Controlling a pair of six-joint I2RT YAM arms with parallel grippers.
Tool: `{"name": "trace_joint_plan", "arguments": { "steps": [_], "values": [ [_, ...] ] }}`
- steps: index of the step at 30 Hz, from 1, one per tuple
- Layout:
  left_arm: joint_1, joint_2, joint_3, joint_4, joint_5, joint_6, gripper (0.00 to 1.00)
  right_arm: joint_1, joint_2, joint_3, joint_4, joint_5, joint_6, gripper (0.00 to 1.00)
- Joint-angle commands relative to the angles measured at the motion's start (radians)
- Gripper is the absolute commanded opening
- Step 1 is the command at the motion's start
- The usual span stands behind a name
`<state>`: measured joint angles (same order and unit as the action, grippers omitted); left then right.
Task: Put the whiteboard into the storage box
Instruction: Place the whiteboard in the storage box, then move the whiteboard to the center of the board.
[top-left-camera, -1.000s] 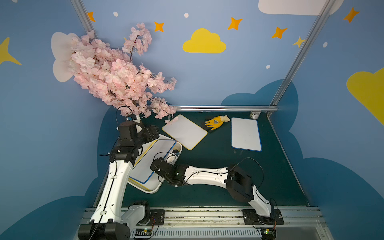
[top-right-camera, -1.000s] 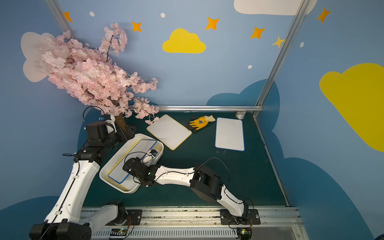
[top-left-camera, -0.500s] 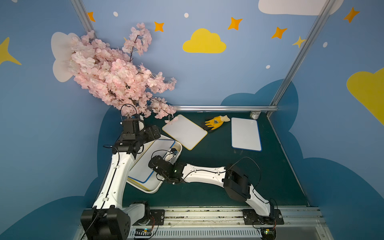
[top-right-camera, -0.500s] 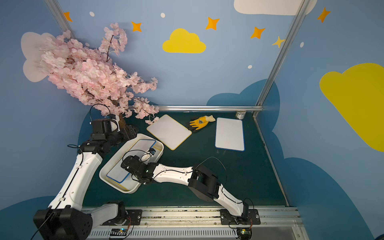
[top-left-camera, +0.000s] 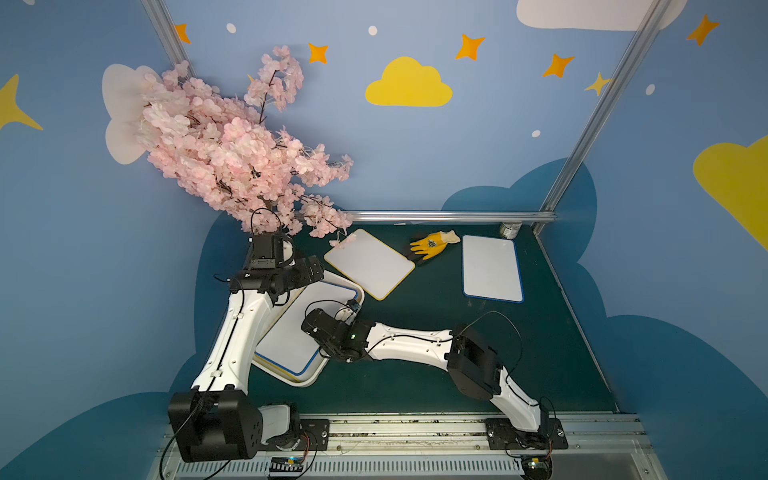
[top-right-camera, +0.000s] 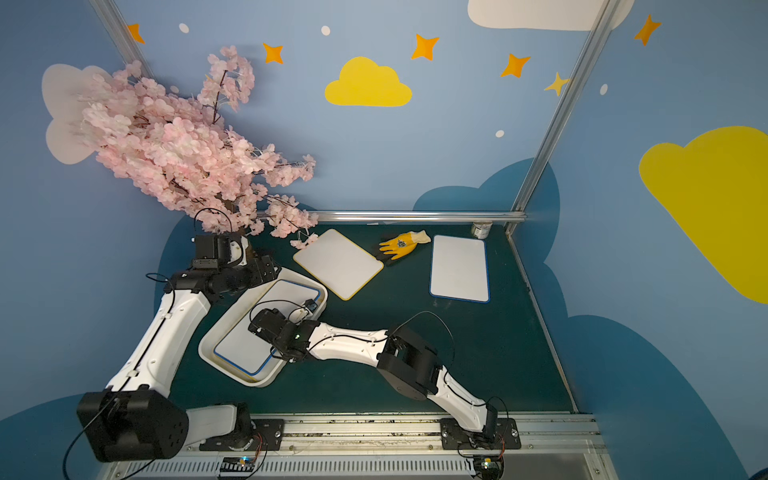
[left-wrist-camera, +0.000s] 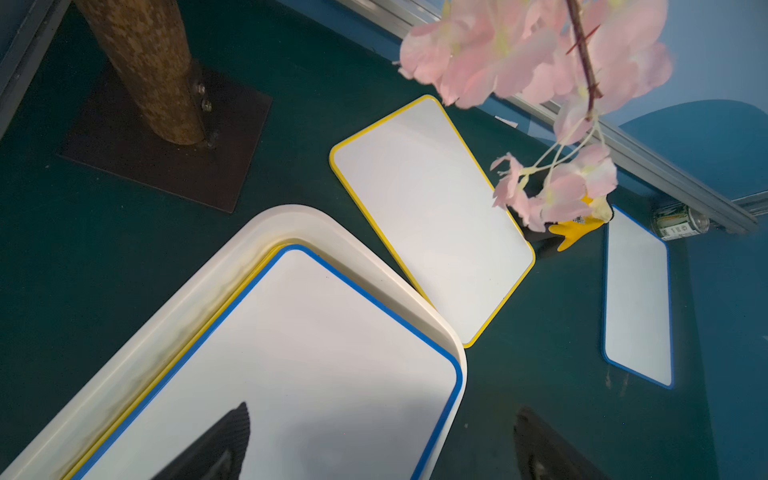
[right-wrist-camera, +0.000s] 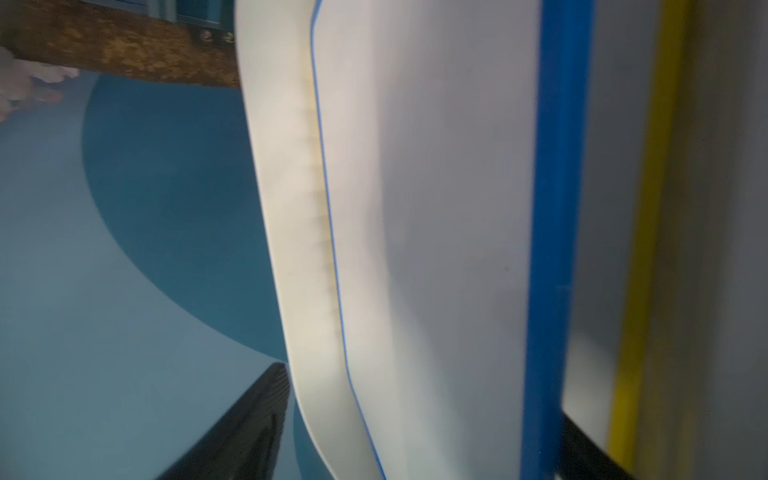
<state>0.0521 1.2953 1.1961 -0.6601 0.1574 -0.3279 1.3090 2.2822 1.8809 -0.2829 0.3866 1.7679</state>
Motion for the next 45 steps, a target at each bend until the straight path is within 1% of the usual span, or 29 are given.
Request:
{"name": "trace_joint_plan", "arguments": {
  "steps": [1,10,16,18,19,21,23,25,27,29,30,32,33,37,38,40,41,43,44,45],
  "values": [
    [-0.001,0.027,0.035,-0.042,-0.006,0.016,0.99,-0.014,-0.063,-0.006,-0.136,-0.007,0.037,0.86],
    [-0.003,0.050,0.037,-0.049,-0.010,0.020,1.00,-0.023,-0.097,-0.011,-0.237,-0.035,0.059,0.86],
    [-0.008,0.065,0.037,-0.052,-0.009,0.018,1.00,-0.028,-0.190,-0.111,-0.265,0.012,0.024,0.86],
    [-0.023,0.076,0.038,-0.061,-0.039,0.026,1.00,-0.032,-0.242,-0.160,-0.283,0.054,-0.028,0.86],
    [-0.037,0.086,0.042,-0.071,-0.057,0.029,1.00,-0.034,-0.277,-0.192,-0.293,0.087,-0.075,0.86],
    [-0.071,0.096,0.044,-0.076,-0.072,0.036,1.00,-0.042,-0.350,-0.257,-0.302,0.164,-0.207,0.86],
    [-0.113,0.106,0.045,-0.080,-0.080,0.039,1.00,-0.075,-0.434,-0.343,-0.297,0.189,-0.353,0.86],
    [-0.150,0.115,0.046,-0.081,-0.078,0.039,1.00,-0.133,-0.507,-0.442,-0.268,0.174,-0.489,0.87],
    [-0.187,0.116,0.044,-0.077,-0.086,0.035,0.99,-0.211,-0.572,-0.543,-0.212,0.126,-0.619,0.87],
    [-0.225,0.114,0.036,-0.060,-0.086,0.038,0.99,-0.310,-0.631,-0.635,-0.144,0.055,-0.730,0.87],
    [-0.236,0.117,0.035,-0.056,-0.078,0.036,1.00,-0.371,-0.659,-0.683,-0.080,-0.009,-0.800,0.87],
    [-0.242,0.120,0.029,-0.034,-0.051,0.037,1.00,-0.481,-0.708,-0.760,0.022,-0.093,-0.890,0.87],
    [-0.244,0.119,0.023,-0.017,-0.016,0.037,1.00,-0.530,-0.735,-0.788,0.063,-0.123,-0.932,0.87],
    [-0.246,0.100,-0.016,0.076,0.094,0.021,1.00,-0.693,-0.782,-0.806,0.012,-0.150,-1.024,0.87],
    [-0.250,0.096,-0.023,0.089,0.102,0.015,1.00,-0.731,-0.791,-0.809,-0.010,-0.151,-1.032,0.87],
    [-0.281,0.091,-0.032,0.096,0.083,0.015,1.00,-0.817,-0.820,-0.840,-0.016,-0.201,-1.057,0.86],
    [-0.303,0.093,-0.032,0.094,0.047,0.016,1.00,-0.845,-0.836,-0.858,-0.010,-0.206,-1.062,0.86],
    [-0.365,0.106,-0.021,0.074,0.009,0.014,1.00,-0.907,-0.870,-0.909,0.035,-0.256,-1.089,0.86],
    [-0.398,0.110,-0.015,0.067,-0.006,0.009,1.00,-0.939,-0.882,-0.915,0.014,-0.298,-1.085,0.86],
    [-0.446,0.113,-0.011,0.059,-0.038,0.006,1.00,-0.977,-0.895,-0.926,0.009,-0.368,-1.093,0.86]
  ]
}}
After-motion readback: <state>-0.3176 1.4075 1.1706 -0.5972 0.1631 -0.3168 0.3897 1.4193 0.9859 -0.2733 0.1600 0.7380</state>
